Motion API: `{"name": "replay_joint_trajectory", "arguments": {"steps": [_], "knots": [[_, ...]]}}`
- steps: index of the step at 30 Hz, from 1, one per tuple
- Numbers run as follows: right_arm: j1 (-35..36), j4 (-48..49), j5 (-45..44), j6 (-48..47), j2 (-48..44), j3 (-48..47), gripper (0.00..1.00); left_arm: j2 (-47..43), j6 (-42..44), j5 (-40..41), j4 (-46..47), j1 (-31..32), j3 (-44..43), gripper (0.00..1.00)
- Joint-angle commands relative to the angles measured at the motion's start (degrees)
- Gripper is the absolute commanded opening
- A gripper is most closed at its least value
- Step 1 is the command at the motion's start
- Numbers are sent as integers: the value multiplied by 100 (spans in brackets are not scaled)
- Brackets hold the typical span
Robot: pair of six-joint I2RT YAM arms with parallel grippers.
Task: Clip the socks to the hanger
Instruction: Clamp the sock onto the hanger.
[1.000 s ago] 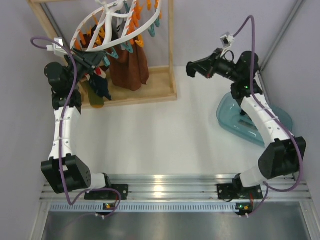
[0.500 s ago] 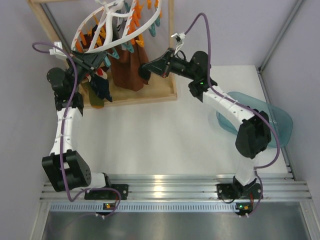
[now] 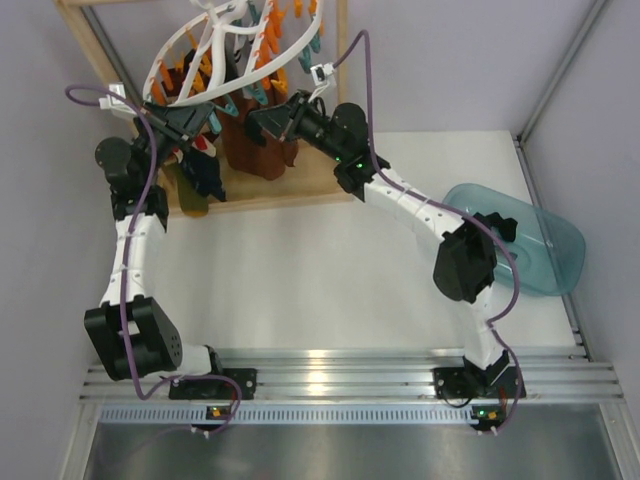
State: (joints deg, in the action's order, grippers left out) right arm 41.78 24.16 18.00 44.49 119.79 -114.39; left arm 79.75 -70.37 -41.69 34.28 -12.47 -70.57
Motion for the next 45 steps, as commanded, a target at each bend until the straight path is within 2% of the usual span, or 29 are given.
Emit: {"name": "replay_joint_trajectory", "arguments": {"steps": [1,24,31,38,45], "knots": [[199,-8,-657,-10,62,-470,0,-222,77,-542,490,-10,183,0],[884,-298,-1536,-142,317,-760,0,-231,269,-261,922,148,342,0],[911,-1062,-2098,401,265,-577,0,-249,515,-155,940,166,394,0],[911,-1124,-2028,710,247,-619,0,-293,1103,-340,571,166,263,0],[928,-896,-1826,631,343,-795,0,-249,1535,-480,298,175,52,0]]}}
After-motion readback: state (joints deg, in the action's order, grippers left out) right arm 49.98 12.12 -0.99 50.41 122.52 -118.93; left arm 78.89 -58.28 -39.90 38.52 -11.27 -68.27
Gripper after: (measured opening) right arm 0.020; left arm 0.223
